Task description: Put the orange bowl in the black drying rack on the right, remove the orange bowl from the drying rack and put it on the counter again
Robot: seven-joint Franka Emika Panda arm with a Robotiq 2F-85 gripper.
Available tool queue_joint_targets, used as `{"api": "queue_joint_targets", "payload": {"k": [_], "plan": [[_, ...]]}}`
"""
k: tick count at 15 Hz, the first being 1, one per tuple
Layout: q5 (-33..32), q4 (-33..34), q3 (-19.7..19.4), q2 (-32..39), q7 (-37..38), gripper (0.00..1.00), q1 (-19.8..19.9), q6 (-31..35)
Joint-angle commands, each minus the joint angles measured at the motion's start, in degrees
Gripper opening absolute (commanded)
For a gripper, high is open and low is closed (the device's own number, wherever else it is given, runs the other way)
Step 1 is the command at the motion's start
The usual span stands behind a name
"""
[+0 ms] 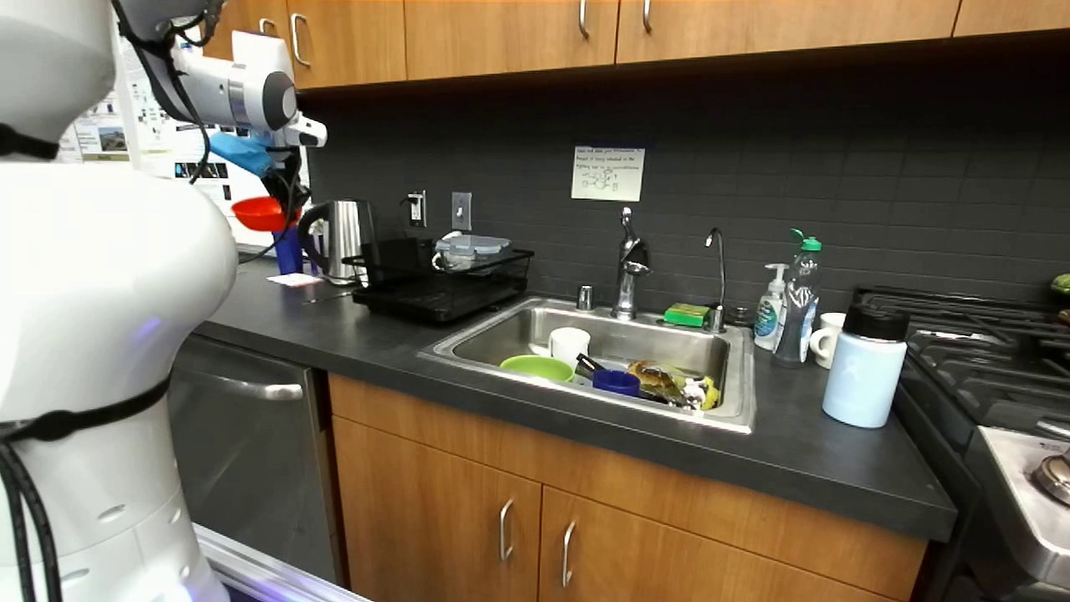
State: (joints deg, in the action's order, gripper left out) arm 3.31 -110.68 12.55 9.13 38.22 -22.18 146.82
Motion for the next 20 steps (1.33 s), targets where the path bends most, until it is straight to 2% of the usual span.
{"api": "queue_joint_targets", "payload": {"k": [1, 7, 14, 20], "plan": [[0.3, -4.9, -1.1, -6.0, 0.6, 0.01, 3.1, 3.9], [0.4, -8.3, -2.8, -10.9, 1.4, 0.01, 8.7, 7.8], [-0.6, -12.6, -3.8, -13.1, 3.5, 0.01, 13.2, 9.8], [-6.8, -18.6, -5.7, -13.1, 9.7, 0.01, 16.6, 11.2]]}}
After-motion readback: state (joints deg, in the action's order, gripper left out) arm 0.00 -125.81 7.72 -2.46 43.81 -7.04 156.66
